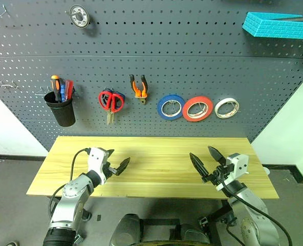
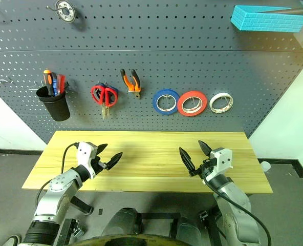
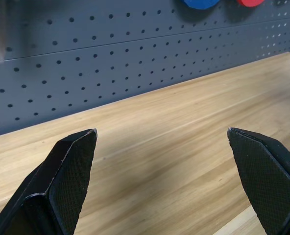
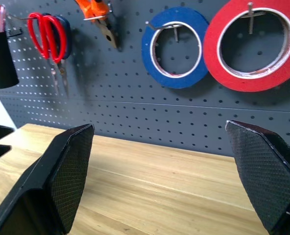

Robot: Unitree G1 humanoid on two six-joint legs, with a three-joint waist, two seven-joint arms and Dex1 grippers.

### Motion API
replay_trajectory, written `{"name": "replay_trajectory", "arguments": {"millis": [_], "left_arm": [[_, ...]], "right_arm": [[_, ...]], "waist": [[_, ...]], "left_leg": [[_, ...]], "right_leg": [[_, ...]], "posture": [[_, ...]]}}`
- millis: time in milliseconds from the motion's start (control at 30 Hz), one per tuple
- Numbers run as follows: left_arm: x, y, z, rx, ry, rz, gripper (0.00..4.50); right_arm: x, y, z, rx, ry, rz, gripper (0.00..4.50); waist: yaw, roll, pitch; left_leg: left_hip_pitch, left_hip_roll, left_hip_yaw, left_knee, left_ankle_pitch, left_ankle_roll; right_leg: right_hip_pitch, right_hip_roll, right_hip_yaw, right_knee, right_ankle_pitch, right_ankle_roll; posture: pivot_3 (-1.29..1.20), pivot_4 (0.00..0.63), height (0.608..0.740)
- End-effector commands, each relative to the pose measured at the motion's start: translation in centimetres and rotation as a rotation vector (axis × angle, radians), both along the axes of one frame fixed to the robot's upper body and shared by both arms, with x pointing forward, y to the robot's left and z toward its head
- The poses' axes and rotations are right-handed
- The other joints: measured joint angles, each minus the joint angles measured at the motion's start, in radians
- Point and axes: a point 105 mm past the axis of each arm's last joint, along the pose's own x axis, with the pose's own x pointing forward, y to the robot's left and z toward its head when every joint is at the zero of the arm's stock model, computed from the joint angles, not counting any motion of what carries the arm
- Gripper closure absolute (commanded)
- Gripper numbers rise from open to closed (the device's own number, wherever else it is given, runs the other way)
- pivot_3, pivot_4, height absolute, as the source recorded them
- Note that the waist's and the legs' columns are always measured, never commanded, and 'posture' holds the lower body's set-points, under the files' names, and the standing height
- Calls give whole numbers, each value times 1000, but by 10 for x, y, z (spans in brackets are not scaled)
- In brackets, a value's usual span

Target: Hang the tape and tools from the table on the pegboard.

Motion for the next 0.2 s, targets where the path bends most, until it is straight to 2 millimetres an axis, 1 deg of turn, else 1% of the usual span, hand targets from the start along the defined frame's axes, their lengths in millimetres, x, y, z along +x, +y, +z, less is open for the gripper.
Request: {"name": "replay_trajectory", "arguments": {"millis": [33, 200], "left_arm": [[7, 0, 11, -9, -45, 5, 42], [9, -7, 12, -18, -52, -13, 42]], "right_arm": [[3, 5, 12, 28, -49, 22, 0], [3, 9, 11, 33, -45, 37, 0]], "waist": [[0, 0, 0], [0, 0, 0]], "left_leg": [[0, 0, 0, 0, 0, 0], [0, 0, 0, 0, 0, 0]], "right_leg": [[0, 0, 0, 0, 0, 0], [0, 0, 0, 0, 0, 0]], "posture": [[271, 0, 676], [274, 0, 676]]}}
